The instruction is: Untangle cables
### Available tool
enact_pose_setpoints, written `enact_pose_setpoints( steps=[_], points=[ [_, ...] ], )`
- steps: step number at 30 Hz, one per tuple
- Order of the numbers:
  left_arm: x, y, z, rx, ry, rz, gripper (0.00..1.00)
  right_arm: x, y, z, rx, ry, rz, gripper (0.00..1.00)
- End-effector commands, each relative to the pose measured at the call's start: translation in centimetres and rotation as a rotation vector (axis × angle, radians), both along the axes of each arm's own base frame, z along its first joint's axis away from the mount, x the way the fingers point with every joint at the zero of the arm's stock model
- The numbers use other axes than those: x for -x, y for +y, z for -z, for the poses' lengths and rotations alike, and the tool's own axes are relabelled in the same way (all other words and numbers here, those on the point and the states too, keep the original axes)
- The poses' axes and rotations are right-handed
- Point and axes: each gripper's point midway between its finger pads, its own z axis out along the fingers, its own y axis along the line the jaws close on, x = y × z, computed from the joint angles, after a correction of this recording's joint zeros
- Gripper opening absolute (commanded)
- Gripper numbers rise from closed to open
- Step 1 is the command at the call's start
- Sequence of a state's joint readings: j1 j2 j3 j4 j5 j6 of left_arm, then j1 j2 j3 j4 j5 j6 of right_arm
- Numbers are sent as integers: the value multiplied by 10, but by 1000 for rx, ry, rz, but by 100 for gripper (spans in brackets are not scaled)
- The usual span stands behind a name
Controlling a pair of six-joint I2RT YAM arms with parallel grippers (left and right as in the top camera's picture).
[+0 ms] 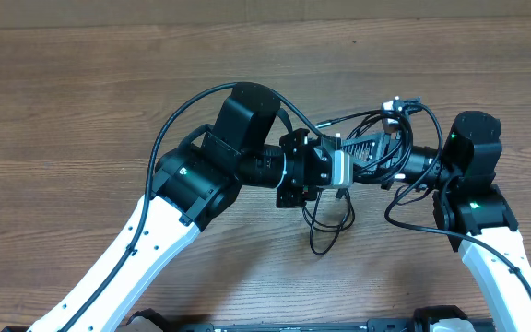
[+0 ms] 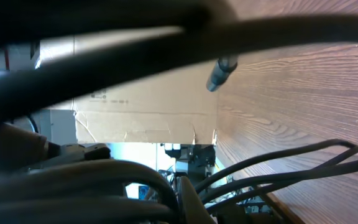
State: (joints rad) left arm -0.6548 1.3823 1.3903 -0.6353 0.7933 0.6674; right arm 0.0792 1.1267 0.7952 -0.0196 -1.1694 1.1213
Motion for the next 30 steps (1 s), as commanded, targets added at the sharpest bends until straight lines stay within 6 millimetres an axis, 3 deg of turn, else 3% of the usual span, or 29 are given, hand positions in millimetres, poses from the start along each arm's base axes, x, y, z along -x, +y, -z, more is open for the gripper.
enact_pose_setpoints(
  steps=[1,3,5,6,8,10,12,17,22,30],
  points=[
    [5,-2,-7,16,21,8,4,-4,0,-1,15,-37,19,4],
    [5,-1,-7,14,22,3,4,-7,-1,2,19,-34,24,5],
    [-5,2,-2,-18,37,-68,4,-9,0,6,20,-20,23,30],
    [-10,4,1,-37,37,-100,4,-10,0,7,21,-16,22,34],
    [-18,11,10,-89,26,-170,4,-12,0,10,22,-5,23,56],
    [-23,16,12,-114,13,-208,4,-13,0,12,23,0,23,68],
    [-28,21,12,-129,-10,-247,4,-14,0,13,27,-8,23,75],
    [-39,36,2,-145,-72,-355,4,-15,0,14,32,-10,29,80],
    [-53,45,-25,-71,-91,-492,4,-15,-1,15,33,-11,31,80],
    [-93,72,-38,-7,-39,-832,4,-8,2,15,22,11,-9,83]
  ],
)
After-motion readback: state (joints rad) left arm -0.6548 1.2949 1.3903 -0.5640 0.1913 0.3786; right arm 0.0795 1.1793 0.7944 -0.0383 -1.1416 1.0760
